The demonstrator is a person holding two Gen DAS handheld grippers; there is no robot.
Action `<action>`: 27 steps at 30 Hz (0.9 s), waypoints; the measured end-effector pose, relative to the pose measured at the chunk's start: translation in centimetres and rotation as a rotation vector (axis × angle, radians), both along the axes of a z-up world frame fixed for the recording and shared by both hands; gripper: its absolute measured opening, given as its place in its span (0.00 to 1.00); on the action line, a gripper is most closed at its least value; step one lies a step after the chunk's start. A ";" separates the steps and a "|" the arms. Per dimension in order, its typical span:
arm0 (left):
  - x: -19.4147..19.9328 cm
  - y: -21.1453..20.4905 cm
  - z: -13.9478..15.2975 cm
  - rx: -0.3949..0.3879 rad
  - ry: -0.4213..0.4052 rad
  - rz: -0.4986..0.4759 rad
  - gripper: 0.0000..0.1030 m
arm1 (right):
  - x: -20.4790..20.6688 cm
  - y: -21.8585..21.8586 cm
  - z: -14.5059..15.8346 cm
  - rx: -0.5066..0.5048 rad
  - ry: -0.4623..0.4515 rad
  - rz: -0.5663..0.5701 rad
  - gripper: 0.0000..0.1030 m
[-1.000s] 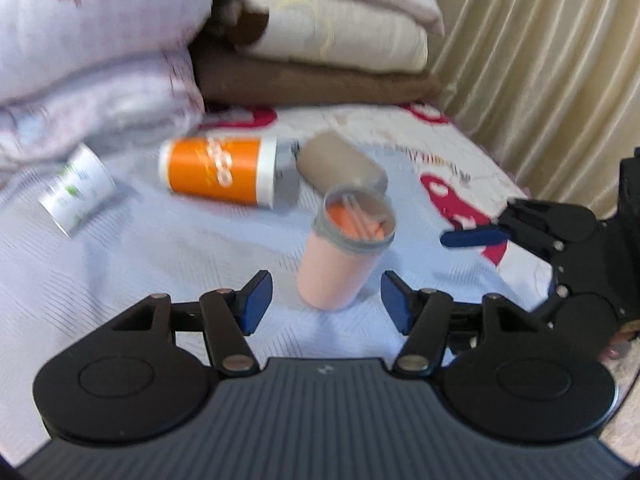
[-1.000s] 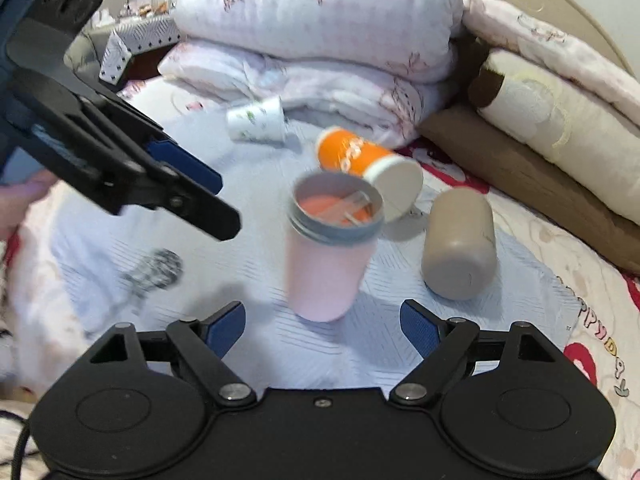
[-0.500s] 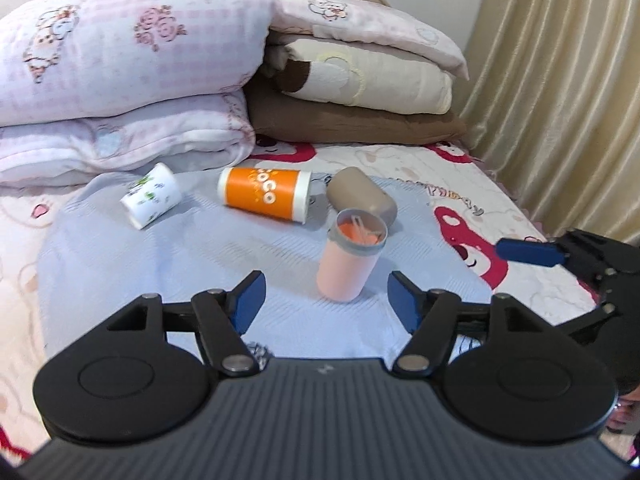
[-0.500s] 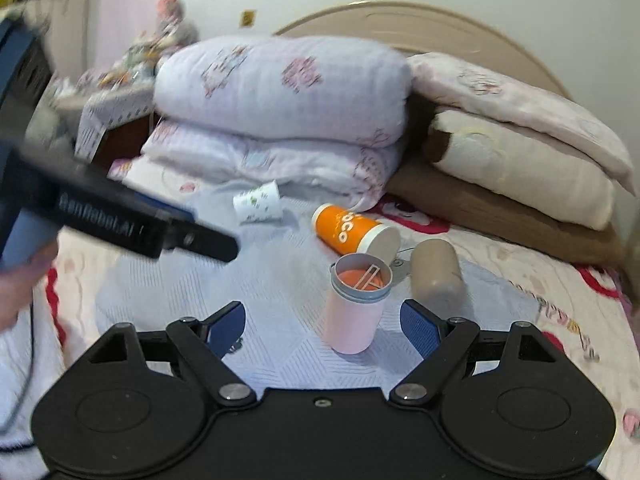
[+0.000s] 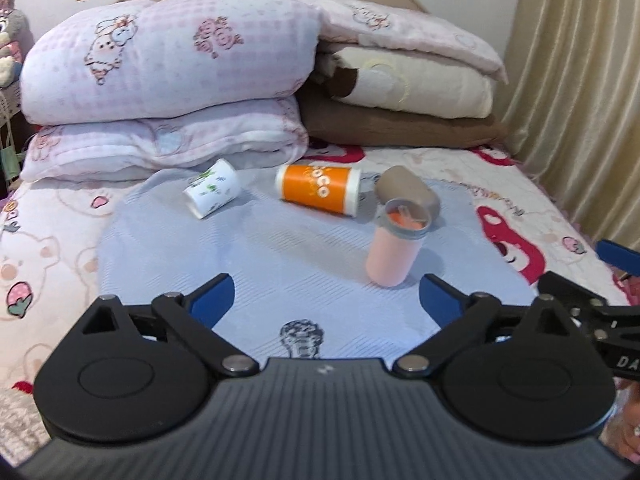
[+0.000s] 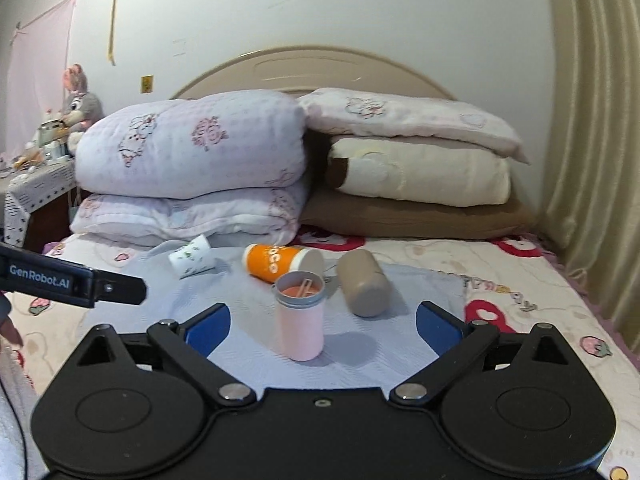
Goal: Flip cup upright
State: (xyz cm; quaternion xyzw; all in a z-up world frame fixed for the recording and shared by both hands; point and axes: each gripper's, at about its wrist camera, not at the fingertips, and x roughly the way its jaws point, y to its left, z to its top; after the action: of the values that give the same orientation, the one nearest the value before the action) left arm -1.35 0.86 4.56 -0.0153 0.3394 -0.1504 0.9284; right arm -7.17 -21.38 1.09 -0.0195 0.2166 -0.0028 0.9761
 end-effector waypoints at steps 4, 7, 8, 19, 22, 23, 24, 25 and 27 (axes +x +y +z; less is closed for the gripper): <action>-0.2 0.3 -0.4 0.038 0.007 0.034 0.98 | -1.0 0.2 -0.3 0.008 -0.004 -0.035 0.98; 0.0 0.0 -0.9 0.100 0.049 0.059 0.98 | -1.3 0.2 -0.5 0.027 0.006 -0.051 0.98; 0.0 -0.1 -1.1 0.115 0.060 0.065 0.98 | -1.4 0.3 -0.6 0.029 0.011 -0.057 0.98; -1.5 -0.1 -2.0 0.103 0.025 0.078 0.98 | -1.5 0.2 -1.4 0.033 0.041 -0.096 0.98; -1.5 -0.1 -2.1 0.087 0.032 0.084 0.98 | -1.4 0.4 -1.6 0.012 0.047 -0.105 0.98; -1.4 -0.1 -2.2 0.085 0.033 0.086 0.98 | -1.4 0.5 -1.7 0.007 0.052 -0.107 0.98; -1.4 0.0 -2.2 0.086 0.033 0.089 0.98 | -1.3 0.6 -1.7 0.002 0.054 -0.108 0.98; -1.4 0.0 -2.3 0.088 0.033 0.094 0.98 | -1.3 0.6 -1.7 -0.003 0.056 -0.109 0.98; -1.3 0.0 -2.4 0.092 0.031 0.099 0.98 | -1.3 0.7 -1.8 -0.010 0.058 -0.112 0.98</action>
State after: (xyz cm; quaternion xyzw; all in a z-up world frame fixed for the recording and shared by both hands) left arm -2.61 0.82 2.19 0.0082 0.3591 -0.0883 0.9291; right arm -8.45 -20.67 -0.68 -0.0126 0.2453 -0.0578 0.9676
